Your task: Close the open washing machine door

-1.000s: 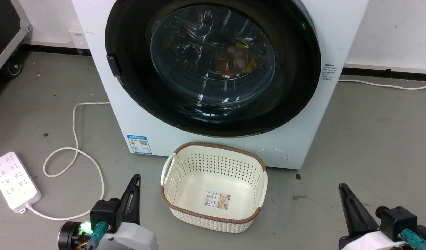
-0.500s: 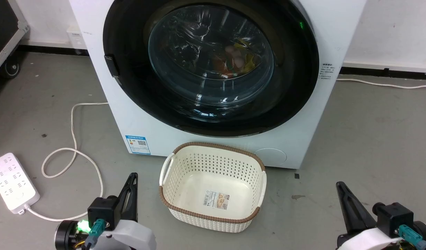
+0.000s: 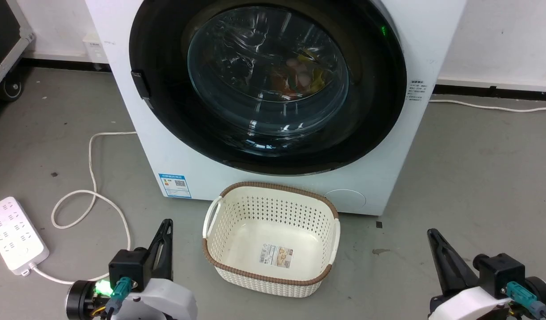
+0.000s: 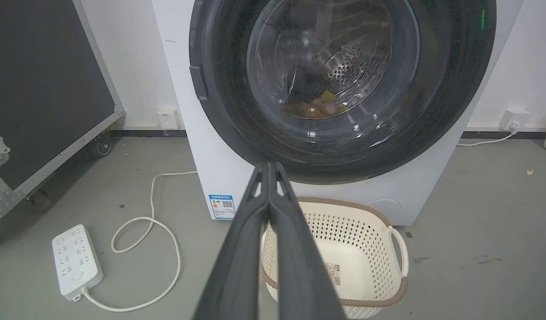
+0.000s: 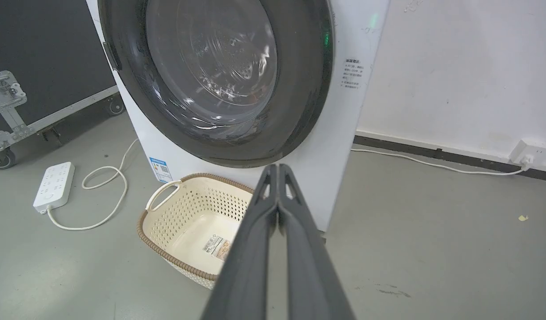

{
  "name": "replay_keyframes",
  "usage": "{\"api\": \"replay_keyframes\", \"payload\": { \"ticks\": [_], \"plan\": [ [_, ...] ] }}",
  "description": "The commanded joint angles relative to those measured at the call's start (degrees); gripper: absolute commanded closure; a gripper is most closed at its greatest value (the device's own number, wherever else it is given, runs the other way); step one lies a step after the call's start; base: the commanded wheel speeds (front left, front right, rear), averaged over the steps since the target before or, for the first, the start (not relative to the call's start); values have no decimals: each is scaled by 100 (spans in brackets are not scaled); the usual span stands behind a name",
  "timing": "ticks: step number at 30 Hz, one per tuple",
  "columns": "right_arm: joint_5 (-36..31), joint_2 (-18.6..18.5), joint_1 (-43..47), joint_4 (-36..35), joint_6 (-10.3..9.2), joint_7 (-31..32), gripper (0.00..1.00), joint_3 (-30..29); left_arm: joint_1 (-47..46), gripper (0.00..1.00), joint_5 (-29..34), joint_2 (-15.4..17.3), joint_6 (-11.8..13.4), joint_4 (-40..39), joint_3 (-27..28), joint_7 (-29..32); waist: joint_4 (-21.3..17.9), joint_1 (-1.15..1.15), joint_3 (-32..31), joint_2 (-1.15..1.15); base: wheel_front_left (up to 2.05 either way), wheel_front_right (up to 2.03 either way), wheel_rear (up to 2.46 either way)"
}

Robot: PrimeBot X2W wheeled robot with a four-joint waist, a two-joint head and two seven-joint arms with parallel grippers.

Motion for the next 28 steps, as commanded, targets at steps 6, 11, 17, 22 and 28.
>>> {"api": "replay_keyframes", "payload": {
  "ticks": [6, 11, 17, 22, 28],
  "plan": [
    [-88, 30, -106, -79, -4, 89, 100, 27, 69, 100, 66, -5, 59, -93, 49, 91, -15, 0, 2, 0, 0, 0, 0],
    [-123, 31, -126, -104, -4, 148, 100, 39, 73, 100, 87, -9, 70, -138, 74, 149, -27, 0, 3, 0, 0, 0, 0],
    [-165, 33, -150, -134, -4, 219, 100, 54, 77, 100, 112, -13, 84, -193, 104, 220, -41, 0, 5, 0, 0, 0, 0],
    [-200, 35, -171, -159, -4, 278, 100, 67, 80, 100, 133, -17, 96, -238, 129, 278, -53, 0, 6, 0, 0, 0, 0],
    [-242, 37, -195, -190, -4, 348, 100, 82, 85, 100, 158, -22, 109, -292, 159, 348, -67, 0, 8, 0, 0, 0, 0]
  ]
}}
